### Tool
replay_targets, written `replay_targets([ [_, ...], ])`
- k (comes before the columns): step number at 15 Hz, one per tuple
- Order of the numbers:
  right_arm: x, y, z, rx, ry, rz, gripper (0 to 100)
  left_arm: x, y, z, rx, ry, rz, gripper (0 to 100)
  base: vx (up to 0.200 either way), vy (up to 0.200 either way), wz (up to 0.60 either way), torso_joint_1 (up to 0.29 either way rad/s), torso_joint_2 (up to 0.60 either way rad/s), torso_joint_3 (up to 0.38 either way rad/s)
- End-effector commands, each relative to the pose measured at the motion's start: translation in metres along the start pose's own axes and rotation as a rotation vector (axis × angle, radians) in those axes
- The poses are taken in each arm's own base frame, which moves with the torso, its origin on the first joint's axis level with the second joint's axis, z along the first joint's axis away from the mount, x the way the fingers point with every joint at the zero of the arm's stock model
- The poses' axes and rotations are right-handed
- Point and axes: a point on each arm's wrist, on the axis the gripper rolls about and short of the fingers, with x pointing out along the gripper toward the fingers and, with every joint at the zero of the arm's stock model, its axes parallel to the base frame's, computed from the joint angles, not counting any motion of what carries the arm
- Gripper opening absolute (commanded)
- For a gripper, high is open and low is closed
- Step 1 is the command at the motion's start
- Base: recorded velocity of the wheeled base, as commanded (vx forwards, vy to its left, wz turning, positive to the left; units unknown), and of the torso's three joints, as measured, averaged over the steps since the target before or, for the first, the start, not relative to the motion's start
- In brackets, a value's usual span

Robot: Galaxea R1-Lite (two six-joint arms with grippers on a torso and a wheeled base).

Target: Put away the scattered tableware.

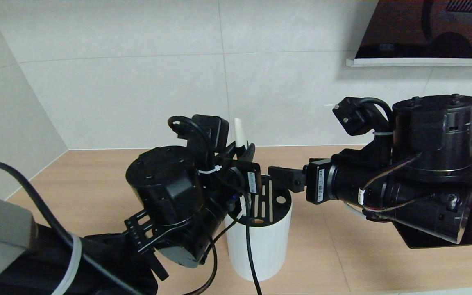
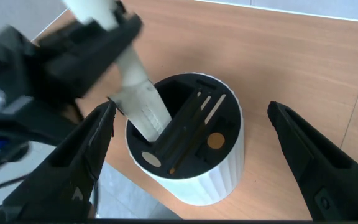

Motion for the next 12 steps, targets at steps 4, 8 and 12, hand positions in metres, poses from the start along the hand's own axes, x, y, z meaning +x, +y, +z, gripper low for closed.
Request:
replay_targets([
  [4, 0.0, 0.0, 0.0, 0.0, 0.002, 0.001, 100, 0.003, -0.005, -0.027, 0.034, 0.068, 0.0, 0, 0.0, 0.0, 0.0, 0.0, 0.0, 0.0],
  [8, 0.0, 0.0, -0.001, -0.001, 0.004, -0.001, 100, 0.007, -0.007, -0.037, 0.031, 0.058, 0.027, 0, 0.0, 0.0, 0.0, 0.0, 0.0, 0.0],
  [12, 0.0, 0.0, -0.001, -0.001, 0.005, 0.0, 100, 0.007, -0.006, -0.04, 0.035, 0.064, 0.033, 0, 0.0, 0.0, 0.0, 0.0, 0.0, 0.0],
])
